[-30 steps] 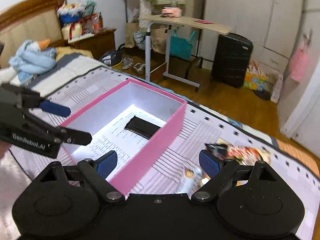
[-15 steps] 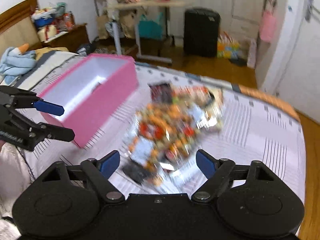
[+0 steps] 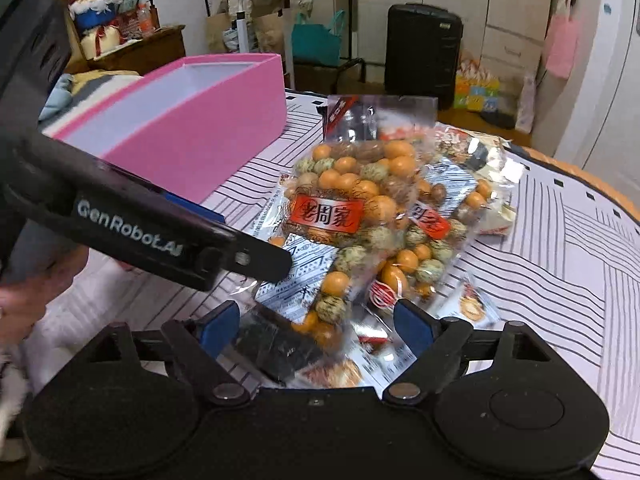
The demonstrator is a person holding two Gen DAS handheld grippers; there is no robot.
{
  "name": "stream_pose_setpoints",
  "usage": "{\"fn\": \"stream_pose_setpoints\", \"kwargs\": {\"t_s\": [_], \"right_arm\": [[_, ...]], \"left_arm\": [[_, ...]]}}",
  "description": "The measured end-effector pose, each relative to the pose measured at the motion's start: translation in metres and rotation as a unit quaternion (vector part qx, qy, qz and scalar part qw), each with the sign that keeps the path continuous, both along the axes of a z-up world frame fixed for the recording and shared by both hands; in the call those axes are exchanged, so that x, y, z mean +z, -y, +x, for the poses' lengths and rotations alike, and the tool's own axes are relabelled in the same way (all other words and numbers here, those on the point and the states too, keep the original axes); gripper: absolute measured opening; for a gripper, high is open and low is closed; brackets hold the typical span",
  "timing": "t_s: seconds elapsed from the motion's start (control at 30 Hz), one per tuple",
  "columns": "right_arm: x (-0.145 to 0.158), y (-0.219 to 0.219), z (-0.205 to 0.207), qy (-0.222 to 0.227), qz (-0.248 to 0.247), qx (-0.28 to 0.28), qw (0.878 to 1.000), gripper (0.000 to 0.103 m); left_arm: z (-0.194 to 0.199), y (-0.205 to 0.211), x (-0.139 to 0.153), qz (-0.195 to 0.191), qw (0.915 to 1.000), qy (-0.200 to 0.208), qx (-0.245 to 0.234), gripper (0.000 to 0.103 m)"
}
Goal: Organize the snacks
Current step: 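Grasp the clear coated-peanut bag by its bottom with the left tool, then carry the peanut bag into the pink box and open the left tool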
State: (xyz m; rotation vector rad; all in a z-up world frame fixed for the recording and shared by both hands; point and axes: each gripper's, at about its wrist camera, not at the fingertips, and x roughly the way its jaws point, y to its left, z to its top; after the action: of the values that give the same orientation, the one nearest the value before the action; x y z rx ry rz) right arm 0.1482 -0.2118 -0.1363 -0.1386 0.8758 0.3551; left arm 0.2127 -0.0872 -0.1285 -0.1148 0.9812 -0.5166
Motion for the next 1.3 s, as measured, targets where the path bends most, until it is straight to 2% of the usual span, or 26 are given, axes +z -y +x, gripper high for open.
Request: {"fn": "stream_pose_setpoints", "kwargs": {"t_s": [0.17, 0.33, 0.47, 0.63, 1.1, 1.3], "right_arm": [[-0.017, -0.020, 0.001, 0.039, -0.019, -0.005, 0.999, 0.094], [-0.028, -0.034, 0.002, 0.059, -0.034, -0.011, 0.998, 0.101], [-0.031, -0.040, -0.001, 0.077, -0.049, -0.026, 0.996, 0.099], [-0.019, -0.033, -0.013, 0.075, -0.019, -0.041, 0.996, 0.093], [0.022, -0.042, -0.035, 0.065, 0.005, -0.039, 0.997, 0.092], [0.038, -0.043, -0.041, 0.033, 0.017, -0.037, 0.999, 0.092]], "left_arm": [[0.013, 0.002, -0.022, -0.036, 0.9989, -0.026, -0.018, 0.075], [0.016, 0.001, -0.032, -0.084, 0.9947, -0.053, -0.027, 0.060], [0.010, 0.007, -0.030, -0.072, 0.9959, -0.042, -0.036, 0.059], [-0.003, 0.013, -0.019, -0.041, 0.9977, -0.017, -0.051, 0.057], [-0.030, 0.005, 0.029, -0.017, 0.9972, -0.039, -0.061, 0.057], [-0.043, -0.003, 0.048, -0.015, 0.9964, -0.057, -0.062, 0.059]]}}
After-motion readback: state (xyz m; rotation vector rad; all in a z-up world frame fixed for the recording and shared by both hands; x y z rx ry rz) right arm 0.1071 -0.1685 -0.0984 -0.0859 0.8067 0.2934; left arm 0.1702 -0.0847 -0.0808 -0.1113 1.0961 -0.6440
